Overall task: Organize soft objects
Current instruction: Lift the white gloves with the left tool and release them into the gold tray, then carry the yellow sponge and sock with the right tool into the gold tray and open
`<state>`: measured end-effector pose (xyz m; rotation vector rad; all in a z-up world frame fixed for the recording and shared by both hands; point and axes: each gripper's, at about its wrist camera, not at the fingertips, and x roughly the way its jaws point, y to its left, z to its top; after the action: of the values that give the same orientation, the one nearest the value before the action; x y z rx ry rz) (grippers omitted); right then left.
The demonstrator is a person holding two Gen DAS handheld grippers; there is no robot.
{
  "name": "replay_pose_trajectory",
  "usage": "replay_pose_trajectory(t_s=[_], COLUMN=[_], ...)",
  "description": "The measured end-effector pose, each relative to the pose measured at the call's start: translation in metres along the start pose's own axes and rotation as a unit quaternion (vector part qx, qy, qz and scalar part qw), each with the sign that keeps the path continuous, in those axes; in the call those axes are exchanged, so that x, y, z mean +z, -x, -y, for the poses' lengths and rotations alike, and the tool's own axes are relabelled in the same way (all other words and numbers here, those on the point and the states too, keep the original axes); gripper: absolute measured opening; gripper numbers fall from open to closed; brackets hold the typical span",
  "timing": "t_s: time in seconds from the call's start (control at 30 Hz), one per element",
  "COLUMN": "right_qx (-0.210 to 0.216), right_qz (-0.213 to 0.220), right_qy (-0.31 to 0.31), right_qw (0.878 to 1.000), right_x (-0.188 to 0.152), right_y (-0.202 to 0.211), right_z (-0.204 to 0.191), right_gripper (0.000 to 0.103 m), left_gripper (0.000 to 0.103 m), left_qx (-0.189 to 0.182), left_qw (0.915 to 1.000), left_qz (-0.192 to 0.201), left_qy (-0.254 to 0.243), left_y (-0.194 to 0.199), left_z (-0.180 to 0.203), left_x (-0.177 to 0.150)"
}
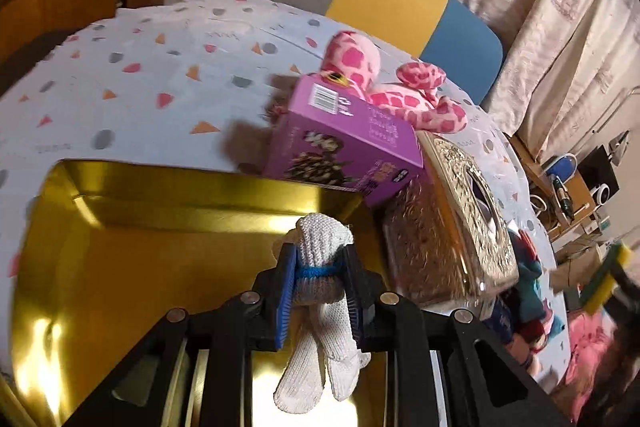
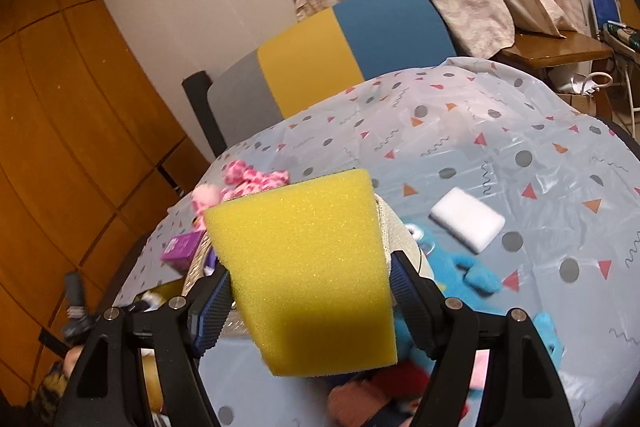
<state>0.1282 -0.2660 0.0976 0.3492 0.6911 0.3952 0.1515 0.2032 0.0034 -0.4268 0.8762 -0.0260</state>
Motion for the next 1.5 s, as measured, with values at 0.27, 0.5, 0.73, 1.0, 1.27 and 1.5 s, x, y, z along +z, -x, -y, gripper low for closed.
replay_pose_trajectory(t_s=[0.27, 0.5, 0.73, 1.0, 1.27, 1.5], right_qx=[0.006, 0.056, 0.127, 0.157, 0.159, 0.156], right_qz=[-0.03, -0.07, -0.131, -0.188, -0.232, -0.259], right_qy=[0.044, 0.051, 0.056, 0.097, 0.125, 0.132], right_qw=[0.999, 0.995, 0.982, 0.965, 0.951, 0.944], right_x=[-0.029, -0.046, -0.072, -0.098, -0.11, -0.109], right_y=[0.003, -0.019, -0.061, -0.1, -0.141, -0.184], right_z=[-0.049, -0.088, -0.146, -0.211, -0.252, -0.286], right_gripper=[0.075, 0.075, 0.075, 0.075, 0.075, 0.076], left_gripper=[0.056, 0.074, 0.085, 0.103, 0.103, 0.103], left_qx=[0.029, 0.077, 0.135, 0.202, 0.234, 0.237], left_qw=[0.9994, 0.9952, 0.9864, 0.9723, 0.9642, 0.9638], left_qz=[-0.009, 0.05, 0.089, 0.116, 0.123, 0.121], left_qy=[-0.015, -0.035, -0.029, -0.019, -0.01, 0.006], left_y=[-0.021, 0.035, 0.085, 0.121, 0.139, 0.142], left_z=[0.009, 0.003, -0.015, -0.031, -0.04, -0.052], left_x=[0.004, -0.021, -0.057, -0.074, -0.084, -0.09])
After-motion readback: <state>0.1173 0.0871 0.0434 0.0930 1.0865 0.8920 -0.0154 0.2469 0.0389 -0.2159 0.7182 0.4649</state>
